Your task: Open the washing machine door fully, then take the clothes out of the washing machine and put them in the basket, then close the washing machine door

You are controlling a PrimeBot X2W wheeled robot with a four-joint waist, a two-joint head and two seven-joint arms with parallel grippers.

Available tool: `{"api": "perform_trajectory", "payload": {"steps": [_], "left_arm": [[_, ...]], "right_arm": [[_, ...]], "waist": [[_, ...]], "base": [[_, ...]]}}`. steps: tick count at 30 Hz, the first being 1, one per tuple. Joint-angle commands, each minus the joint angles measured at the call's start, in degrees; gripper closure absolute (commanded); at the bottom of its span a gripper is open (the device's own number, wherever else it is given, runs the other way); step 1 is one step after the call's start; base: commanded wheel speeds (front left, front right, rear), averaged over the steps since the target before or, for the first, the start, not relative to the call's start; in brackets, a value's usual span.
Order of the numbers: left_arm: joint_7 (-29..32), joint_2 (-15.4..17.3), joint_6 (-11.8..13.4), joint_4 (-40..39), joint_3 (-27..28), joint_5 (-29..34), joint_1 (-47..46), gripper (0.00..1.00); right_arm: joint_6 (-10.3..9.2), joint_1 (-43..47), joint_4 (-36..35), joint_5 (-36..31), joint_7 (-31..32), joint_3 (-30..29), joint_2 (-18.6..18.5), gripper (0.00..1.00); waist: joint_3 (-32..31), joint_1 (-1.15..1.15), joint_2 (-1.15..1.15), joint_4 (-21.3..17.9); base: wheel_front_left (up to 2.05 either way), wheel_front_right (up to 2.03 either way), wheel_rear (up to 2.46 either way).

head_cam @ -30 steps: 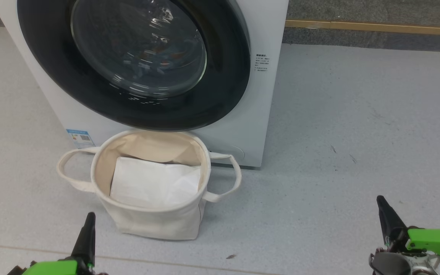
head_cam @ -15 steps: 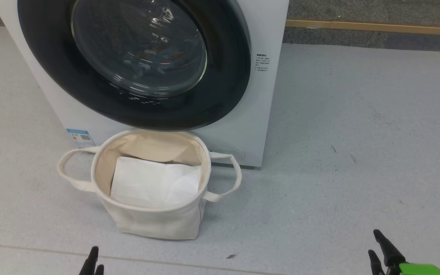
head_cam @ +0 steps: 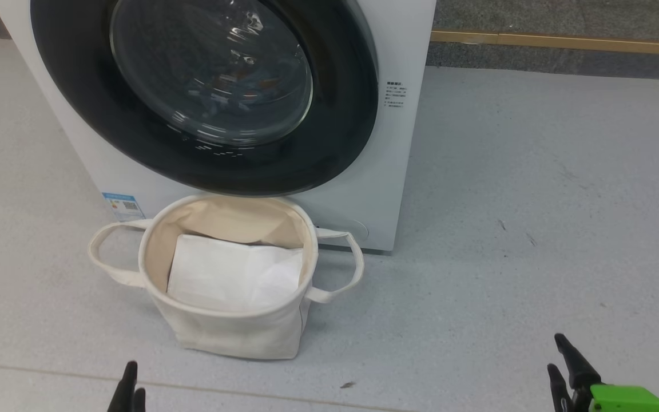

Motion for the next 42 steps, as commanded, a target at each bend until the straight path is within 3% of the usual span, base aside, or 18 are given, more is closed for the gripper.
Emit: {"api": "perform_trajectory", "payload": {"steps": [1, 14, 33, 42], "left_arm": [[-0.50, 0.43, -0.04, -2.18, 1.03, 0.86, -2.71, 0.00], [-2.68, 2.29, 0.89, -4.56, 0.15, 8.66, -4.39, 0.00], [-5.70, 8.45, 3.02, -6.68, -4.79, 29.18, -7.30, 0.00], [-7.20, 10.16, 4.70, -5.68, -7.62, 38.61, -8.98, 0.00]], "right_arm": [[0.00, -2.97, -2.07, -0.03, -0.48, 0.42, -0.21, 0.00], [0.00, -5.49, -3.46, -6.95, -2.66, 1.64, -0.29, 0.00], [0.00, -10.51, -3.66, -28.94, -5.68, 6.53, -0.40, 0.00], [0.01, -11.75, -5.11, -43.28, -7.19, 7.69, -0.46, 0.00]], "waist": [[-0.01, -0.01, 0.00, 0.02], [0.03, -0.01, 0.00, 0.32], [0.26, -0.01, 0.00, 0.46], [0.22, -0.01, 0.00, 0.70]], "base": [[0.00, 0.00, 0.00], [0.00, 0.00, 0.00], [0.00, 0.00, 0.00], [0.00, 0.00, 0.00]]}}
